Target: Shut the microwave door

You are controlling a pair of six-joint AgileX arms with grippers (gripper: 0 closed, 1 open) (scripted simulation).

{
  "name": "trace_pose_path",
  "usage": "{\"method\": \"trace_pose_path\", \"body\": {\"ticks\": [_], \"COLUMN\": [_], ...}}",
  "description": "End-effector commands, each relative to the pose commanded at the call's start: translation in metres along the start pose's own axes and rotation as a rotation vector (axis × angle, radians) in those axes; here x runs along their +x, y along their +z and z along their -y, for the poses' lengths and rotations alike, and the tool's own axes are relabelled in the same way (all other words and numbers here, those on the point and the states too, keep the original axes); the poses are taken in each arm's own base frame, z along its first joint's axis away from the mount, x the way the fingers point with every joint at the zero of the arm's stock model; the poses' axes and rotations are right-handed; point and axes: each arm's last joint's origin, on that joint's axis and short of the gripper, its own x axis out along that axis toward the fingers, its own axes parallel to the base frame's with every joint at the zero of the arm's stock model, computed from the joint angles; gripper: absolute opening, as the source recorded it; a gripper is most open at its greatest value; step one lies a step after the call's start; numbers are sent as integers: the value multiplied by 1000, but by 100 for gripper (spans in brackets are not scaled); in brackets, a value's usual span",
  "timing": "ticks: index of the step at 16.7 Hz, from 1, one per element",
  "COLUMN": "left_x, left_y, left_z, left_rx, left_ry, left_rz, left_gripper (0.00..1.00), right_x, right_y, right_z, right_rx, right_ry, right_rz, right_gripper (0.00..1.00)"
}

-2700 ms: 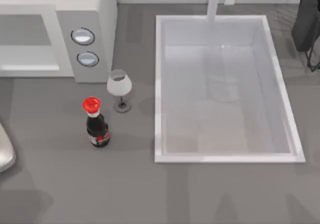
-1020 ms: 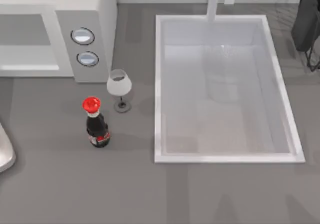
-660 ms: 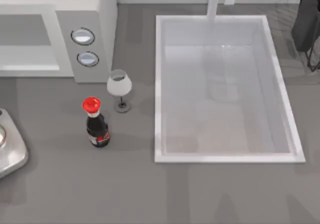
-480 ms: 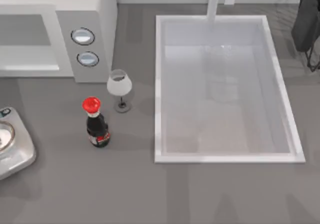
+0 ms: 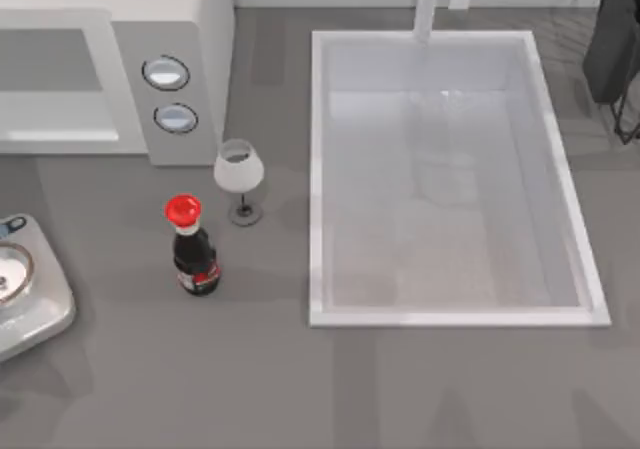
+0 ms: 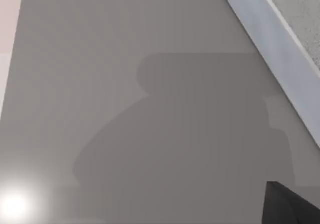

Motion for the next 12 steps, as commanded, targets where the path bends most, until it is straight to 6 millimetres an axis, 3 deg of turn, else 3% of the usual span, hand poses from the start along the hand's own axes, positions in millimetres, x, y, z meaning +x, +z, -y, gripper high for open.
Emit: {"method": "trace_pose_path", "body": {"ticks": [4, 8, 12], "left_x": [0, 0, 0], "left_y": [9, 5, -2], "left_z": [36, 80, 96], "left_rx": [13, 9, -3], "left_ry": [5, 1, -2], "left_rz": [9, 10, -2], "left_gripper": [0, 0, 0], "right_x": [0, 0, 0], "right_y": [0, 0, 0], "right_z": [0, 0, 0], "right_rx": [0, 0, 0], "right_ry": [0, 0, 0], "right_rz": [0, 0, 0], "right_gripper": [100, 100, 100]}}
